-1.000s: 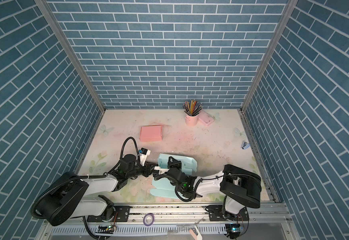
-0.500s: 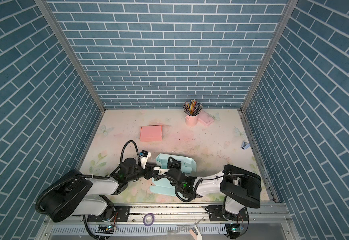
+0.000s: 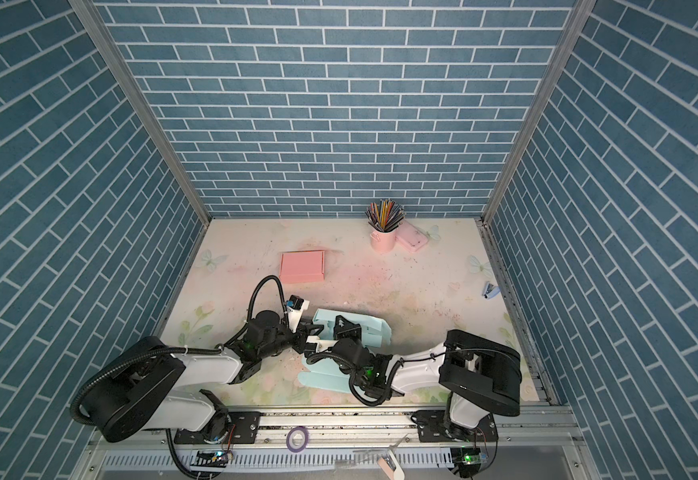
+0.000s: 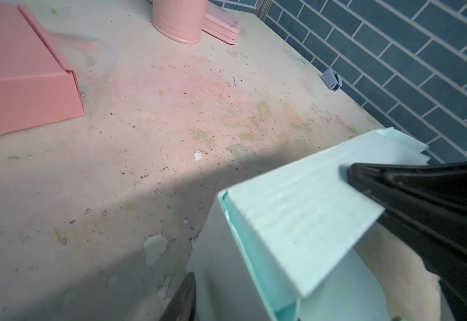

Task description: Fold the paper box

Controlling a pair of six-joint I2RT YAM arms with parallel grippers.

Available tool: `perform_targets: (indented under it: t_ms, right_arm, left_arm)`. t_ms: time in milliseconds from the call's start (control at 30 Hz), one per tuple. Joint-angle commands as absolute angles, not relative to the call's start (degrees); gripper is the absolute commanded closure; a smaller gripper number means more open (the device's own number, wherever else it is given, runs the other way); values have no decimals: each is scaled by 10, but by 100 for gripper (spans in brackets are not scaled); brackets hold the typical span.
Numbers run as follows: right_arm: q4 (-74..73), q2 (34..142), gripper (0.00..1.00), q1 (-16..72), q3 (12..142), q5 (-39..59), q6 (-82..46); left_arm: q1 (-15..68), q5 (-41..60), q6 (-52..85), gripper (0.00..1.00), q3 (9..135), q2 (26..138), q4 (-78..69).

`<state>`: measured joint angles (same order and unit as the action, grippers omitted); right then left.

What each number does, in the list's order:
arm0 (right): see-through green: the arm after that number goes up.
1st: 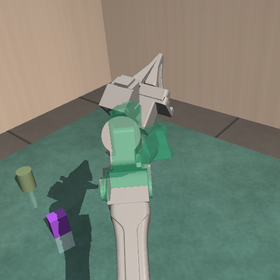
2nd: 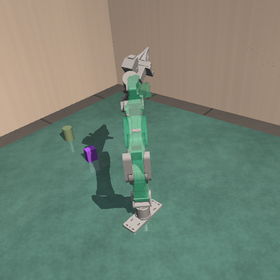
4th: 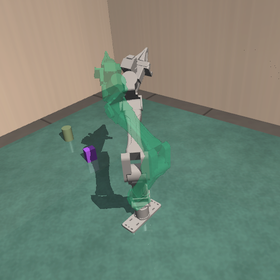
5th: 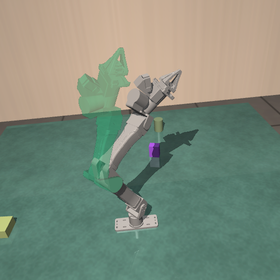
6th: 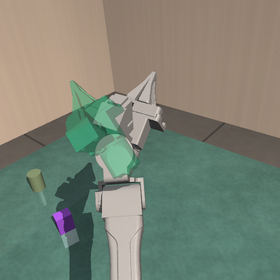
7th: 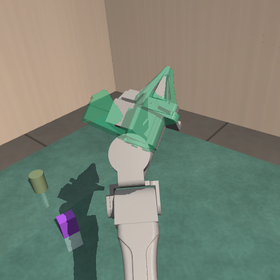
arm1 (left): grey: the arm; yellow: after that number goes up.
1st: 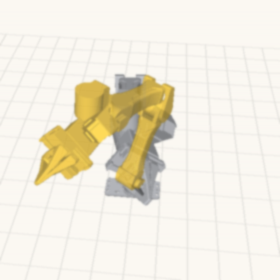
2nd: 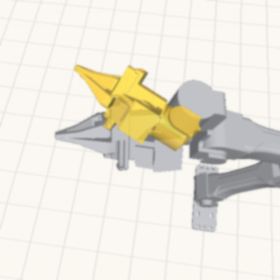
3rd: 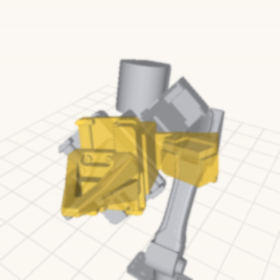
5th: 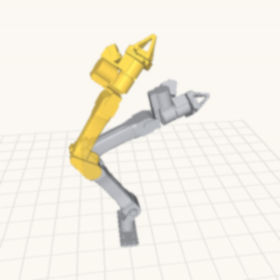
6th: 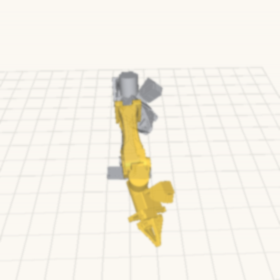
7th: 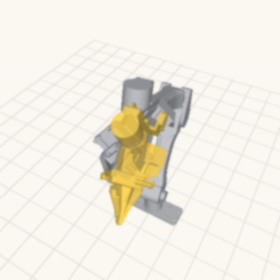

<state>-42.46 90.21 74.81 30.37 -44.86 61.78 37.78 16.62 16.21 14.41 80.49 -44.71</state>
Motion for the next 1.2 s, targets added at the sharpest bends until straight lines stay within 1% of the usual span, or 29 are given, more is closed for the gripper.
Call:
perform_targets:
  t_ms: [0, 133, 333, 733, 900, 1033, 1167]
  right_arm:
    - [-414, 917, 100, 758, 315, -449, 610]
    - [-410, 923, 100, 762, 318, -455, 606]
    - [-405, 933, 100, 769, 325, -462, 601]
    - [-400, 940, 100, 785, 327, -466, 585]
    - [-405, 937, 100, 788, 326, -466, 584]
    - [-396, 923, 100, 794, 321, -463, 561]
    - [-345, 876, 85, 801, 319, -444, 501]
  left_arm:
    - [398, 124, 140, 66, 156, 815, -453]
    - [418, 90, 131, 74, 163, 815, -442]
    - [445, 31, 126, 82, 163, 811, -441]
    - [472, 6, 131, 82, 165, 843, -511]
    - [473, -11, 136, 89, 150, 847, -546]
    - [474, -22, 134, 91, 144, 840, -548]
    - [475, -25, 124, 91, 139, 832, -546]
